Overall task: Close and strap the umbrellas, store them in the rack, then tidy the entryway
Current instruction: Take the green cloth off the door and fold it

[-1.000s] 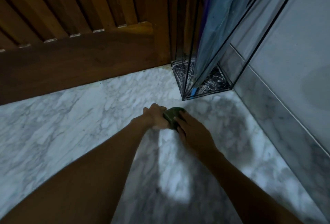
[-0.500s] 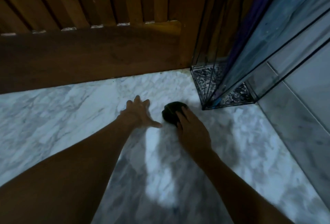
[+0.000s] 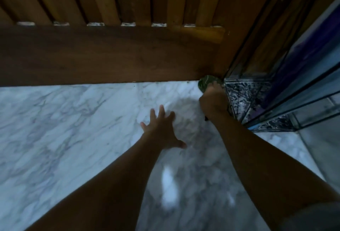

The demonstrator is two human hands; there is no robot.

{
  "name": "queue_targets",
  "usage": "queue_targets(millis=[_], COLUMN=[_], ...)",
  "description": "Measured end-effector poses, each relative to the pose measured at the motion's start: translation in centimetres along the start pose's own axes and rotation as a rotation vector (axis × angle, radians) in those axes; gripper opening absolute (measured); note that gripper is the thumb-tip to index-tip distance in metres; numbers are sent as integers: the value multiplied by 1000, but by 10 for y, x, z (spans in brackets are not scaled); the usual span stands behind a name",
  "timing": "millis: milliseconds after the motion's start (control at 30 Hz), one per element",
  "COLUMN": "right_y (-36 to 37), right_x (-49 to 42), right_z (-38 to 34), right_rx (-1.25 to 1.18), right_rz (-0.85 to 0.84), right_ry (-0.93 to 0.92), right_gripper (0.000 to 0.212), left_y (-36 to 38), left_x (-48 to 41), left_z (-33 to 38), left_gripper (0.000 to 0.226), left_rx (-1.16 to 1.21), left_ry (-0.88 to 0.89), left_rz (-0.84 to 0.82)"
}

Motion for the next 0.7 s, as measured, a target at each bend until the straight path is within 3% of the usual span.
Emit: queue_targets(millis=[200,367,500,700], right_y=[-3,-8,-1,4], right_x=[32,-1,39,118], right_z=[-32,0,-18,-12], right_rx=[-102,-125,-203,-292], right_rz=[-83,-30,1,-5], right_ry=[-348,-148,-204,-149], right_gripper=[46,46,47,46], left_y=[0,-1,-1,-6], left_x=[1,0,-1,0], left_z=[0,0,0,-3], left_gripper=[124,124,124,120], left_rx=[9,19,22,36], left_ry=[1,-3,-9,-27], left_rz=[-17,-17,-13,-13])
Point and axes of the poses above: each hand's wrist, its own x-axis away from the middle knuckle, its own y-axis out of the palm, z = x × y, the point moved 3 cm from there along -x, towards the middle knuckle, and after that the axes turned 2 degrees about z, right-handed, at the moved point
